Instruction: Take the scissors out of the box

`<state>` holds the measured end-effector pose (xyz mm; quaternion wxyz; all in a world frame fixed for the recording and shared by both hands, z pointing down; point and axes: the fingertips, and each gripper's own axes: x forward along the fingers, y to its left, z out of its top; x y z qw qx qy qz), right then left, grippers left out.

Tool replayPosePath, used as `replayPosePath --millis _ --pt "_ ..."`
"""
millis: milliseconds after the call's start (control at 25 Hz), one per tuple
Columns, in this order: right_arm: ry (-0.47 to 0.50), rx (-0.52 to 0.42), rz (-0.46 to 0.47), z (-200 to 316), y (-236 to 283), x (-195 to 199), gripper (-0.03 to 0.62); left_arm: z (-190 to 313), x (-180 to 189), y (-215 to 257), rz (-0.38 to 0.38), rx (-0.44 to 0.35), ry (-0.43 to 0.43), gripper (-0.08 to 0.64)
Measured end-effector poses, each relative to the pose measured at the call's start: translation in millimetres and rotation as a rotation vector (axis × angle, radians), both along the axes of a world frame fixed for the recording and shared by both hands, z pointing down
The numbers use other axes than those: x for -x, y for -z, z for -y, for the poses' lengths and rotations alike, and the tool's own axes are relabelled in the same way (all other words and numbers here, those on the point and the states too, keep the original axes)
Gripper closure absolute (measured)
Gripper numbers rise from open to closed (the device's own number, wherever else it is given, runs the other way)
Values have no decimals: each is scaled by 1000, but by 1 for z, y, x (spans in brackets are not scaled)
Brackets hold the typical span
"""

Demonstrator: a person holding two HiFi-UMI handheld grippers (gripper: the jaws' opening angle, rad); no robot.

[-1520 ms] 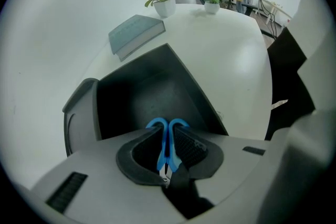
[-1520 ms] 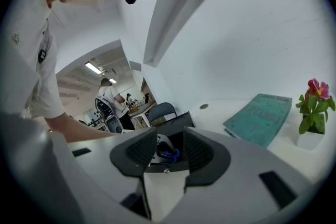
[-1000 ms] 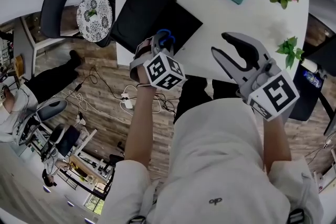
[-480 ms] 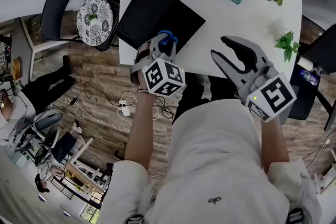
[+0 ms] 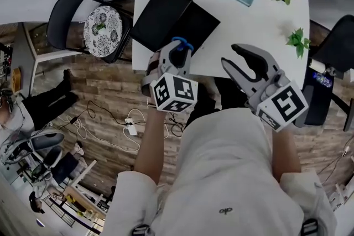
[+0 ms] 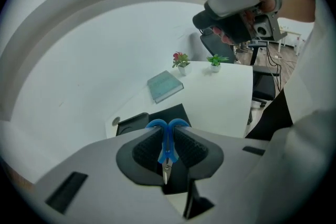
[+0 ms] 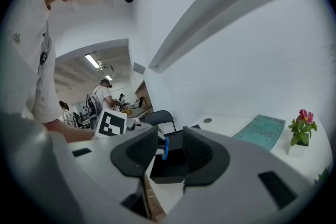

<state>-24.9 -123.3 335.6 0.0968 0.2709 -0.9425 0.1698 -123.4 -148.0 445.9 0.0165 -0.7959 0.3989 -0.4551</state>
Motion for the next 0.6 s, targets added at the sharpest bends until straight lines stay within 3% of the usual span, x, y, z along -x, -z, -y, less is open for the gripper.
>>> replayPosePath --millis 320,600 --pt "-27 -50 -12 -33 17 12 453 -27 8 55 -72 -122 -19 477" --pt "-37 -90 1 -67 30 32 477 -67 27 93 -191 -191 21 477"
